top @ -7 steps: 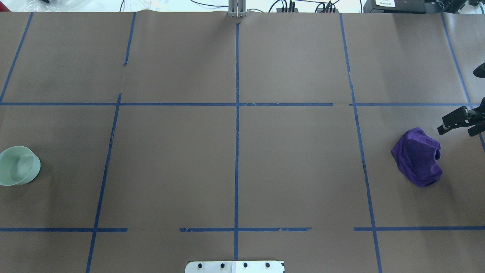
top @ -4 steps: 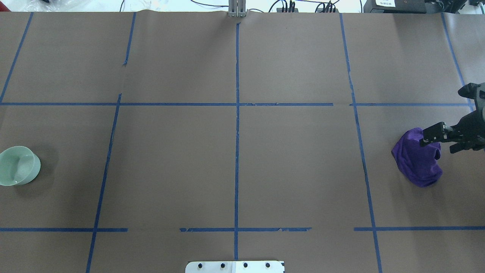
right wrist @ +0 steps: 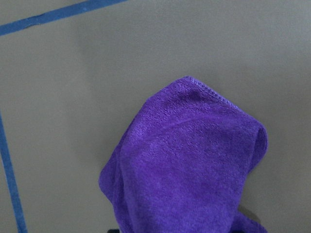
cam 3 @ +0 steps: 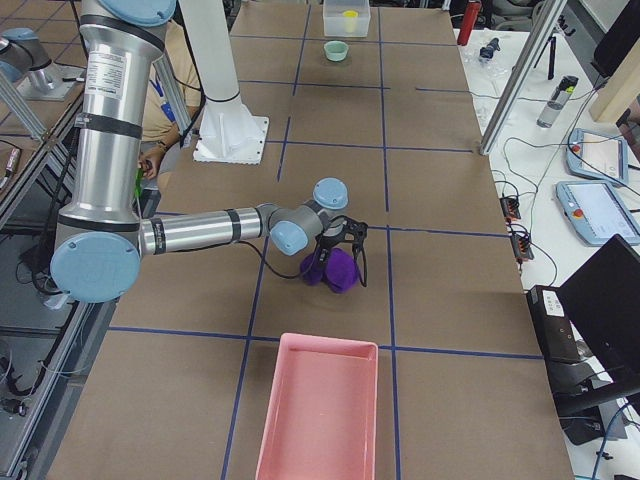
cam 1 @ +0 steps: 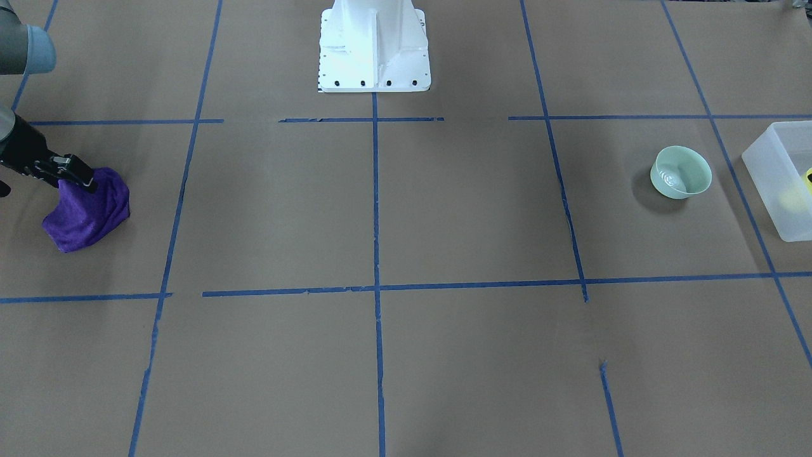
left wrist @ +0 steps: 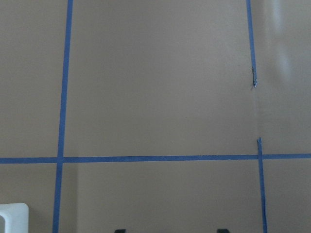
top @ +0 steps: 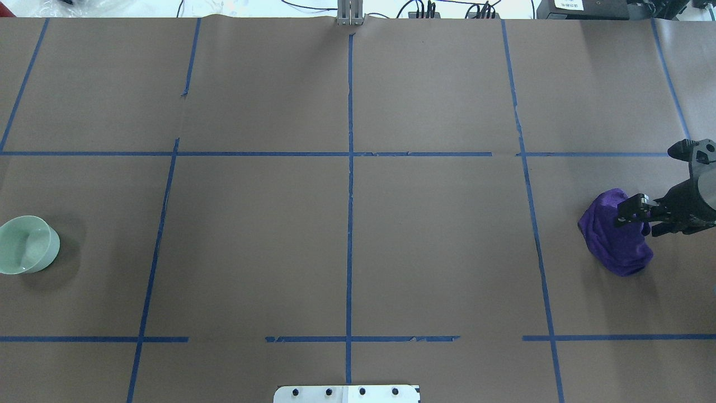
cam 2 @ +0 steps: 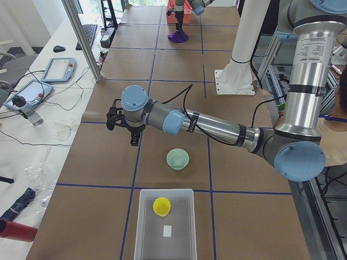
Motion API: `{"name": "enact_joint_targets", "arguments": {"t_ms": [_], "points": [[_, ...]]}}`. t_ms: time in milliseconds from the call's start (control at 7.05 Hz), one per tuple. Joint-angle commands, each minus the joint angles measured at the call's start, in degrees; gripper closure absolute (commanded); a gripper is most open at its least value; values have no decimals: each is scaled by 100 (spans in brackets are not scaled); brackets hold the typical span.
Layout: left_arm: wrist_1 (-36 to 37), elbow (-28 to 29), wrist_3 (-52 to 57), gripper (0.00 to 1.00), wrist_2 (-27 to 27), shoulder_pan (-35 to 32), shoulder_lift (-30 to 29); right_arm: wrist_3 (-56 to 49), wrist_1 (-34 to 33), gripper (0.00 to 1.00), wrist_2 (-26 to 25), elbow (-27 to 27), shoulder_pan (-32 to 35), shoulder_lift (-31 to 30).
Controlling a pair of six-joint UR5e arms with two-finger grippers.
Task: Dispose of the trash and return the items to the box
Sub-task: 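Drop the purple cloth into the pink bin while left gripper nears bowl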
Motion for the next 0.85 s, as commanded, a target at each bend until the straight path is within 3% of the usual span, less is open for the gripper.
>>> {"name": "enact_joint_targets", "arguments": {"t_ms": [0, 284, 567, 709], "points": [[-143, -86, -855, 28, -2, 486, -358, -11, 22, 100, -8, 44, 41, 148], [-223, -428, -1834, 25, 68, 1084, -518, -125, -4, 100, 271, 316, 793, 105], [-581, -307, -1870, 16, 68, 1427, -579, -580, -39, 100, 1533, 423, 2476, 61], [-679, -254, -1879, 12, 59, 1447, -571, -826, -48, 100, 1792, 414, 3207, -105]]}}
